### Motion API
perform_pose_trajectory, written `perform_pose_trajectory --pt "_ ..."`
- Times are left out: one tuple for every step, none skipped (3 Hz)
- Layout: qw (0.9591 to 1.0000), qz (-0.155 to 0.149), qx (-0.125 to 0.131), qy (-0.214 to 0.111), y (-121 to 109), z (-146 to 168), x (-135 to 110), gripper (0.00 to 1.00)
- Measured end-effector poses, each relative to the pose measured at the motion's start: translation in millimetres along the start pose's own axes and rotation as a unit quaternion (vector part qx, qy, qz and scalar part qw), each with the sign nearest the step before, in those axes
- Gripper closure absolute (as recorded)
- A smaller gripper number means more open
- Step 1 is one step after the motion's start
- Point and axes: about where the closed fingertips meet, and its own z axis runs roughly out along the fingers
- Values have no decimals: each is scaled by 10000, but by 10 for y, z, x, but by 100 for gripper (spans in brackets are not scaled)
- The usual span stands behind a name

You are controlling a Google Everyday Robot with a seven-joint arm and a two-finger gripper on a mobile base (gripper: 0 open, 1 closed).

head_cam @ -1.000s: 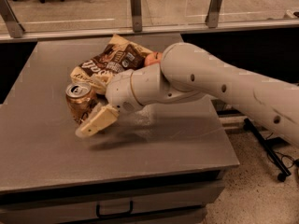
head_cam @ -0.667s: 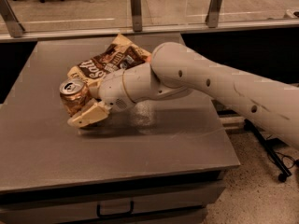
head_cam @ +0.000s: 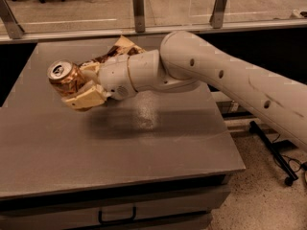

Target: Pick orange can

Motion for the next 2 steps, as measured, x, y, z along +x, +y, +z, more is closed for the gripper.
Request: perform_pose_trajectory --pt "9991 -201 291 -234 -70 -275 -301 100" --pt "9991 -198 306 -233 -74 -291 -298 100"
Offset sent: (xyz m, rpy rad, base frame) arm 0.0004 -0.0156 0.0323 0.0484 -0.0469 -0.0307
